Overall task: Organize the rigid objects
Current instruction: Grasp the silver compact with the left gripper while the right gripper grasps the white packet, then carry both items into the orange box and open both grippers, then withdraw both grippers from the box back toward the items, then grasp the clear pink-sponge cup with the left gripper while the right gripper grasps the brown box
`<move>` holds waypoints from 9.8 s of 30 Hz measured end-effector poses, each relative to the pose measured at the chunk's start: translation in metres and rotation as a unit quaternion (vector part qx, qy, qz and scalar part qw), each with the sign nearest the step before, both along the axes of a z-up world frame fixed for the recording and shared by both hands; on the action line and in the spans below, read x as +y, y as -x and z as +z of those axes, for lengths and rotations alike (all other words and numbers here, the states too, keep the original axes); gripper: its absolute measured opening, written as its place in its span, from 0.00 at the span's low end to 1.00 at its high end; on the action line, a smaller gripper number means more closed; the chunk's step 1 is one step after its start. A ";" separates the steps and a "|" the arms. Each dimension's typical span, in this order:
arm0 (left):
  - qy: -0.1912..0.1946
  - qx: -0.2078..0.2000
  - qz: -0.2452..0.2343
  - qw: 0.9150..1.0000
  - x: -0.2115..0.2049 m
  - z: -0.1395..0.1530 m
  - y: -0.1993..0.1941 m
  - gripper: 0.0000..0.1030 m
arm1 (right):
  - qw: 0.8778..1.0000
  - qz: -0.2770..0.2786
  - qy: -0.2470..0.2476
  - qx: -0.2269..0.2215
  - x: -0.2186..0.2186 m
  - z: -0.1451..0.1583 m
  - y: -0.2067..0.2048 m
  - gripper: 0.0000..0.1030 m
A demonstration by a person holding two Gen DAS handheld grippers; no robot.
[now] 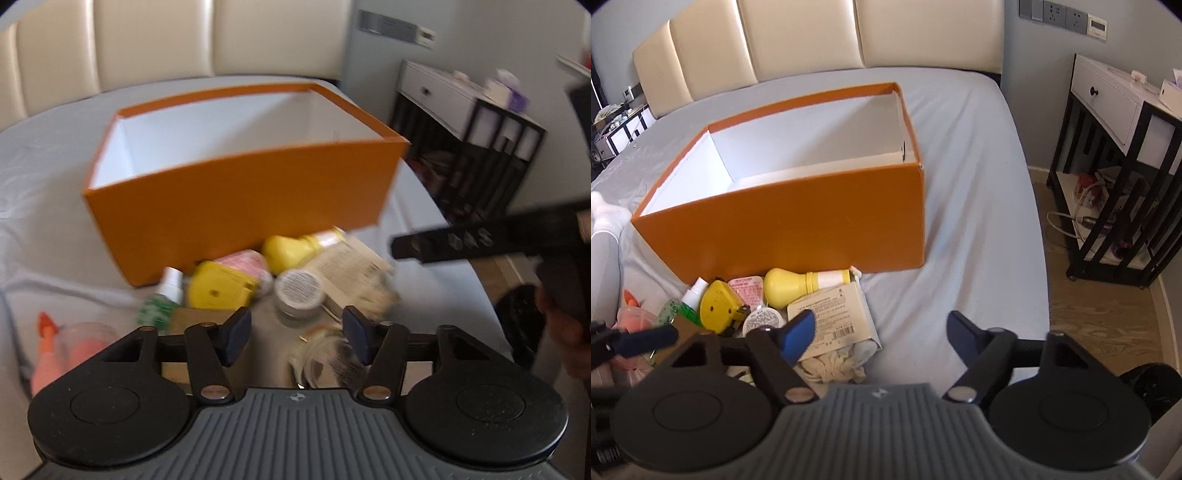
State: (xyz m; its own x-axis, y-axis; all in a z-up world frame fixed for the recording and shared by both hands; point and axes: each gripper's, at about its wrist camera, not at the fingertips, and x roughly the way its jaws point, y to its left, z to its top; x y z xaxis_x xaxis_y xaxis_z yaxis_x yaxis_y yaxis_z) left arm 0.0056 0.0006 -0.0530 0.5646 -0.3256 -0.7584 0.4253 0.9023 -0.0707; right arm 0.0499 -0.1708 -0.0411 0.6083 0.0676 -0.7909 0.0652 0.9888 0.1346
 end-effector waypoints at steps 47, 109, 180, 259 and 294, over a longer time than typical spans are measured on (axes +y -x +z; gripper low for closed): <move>-0.031 0.049 -0.056 0.997 -0.003 -0.037 0.000 0.86 | 0.987 0.136 0.046 0.072 0.045 -0.037 -0.050 0.66; -0.109 0.106 0.075 0.985 0.050 0.014 -0.166 0.87 | 0.993 0.113 0.001 0.046 0.047 0.008 -0.200 0.66; 0.115 -0.046 0.217 0.968 0.141 0.077 -0.074 0.67 | 0.984 0.173 0.039 0.023 0.117 0.040 -0.165 0.76; 0.009 0.120 0.251 0.960 0.172 -0.011 -0.021 0.67 | 0.952 0.166 -0.203 0.156 0.108 -0.061 -0.081 0.51; 0.031 0.152 0.099 0.983 0.095 -0.010 0.020 0.69 | 0.968 0.204 -0.007 0.146 0.074 -0.027 -0.009 0.49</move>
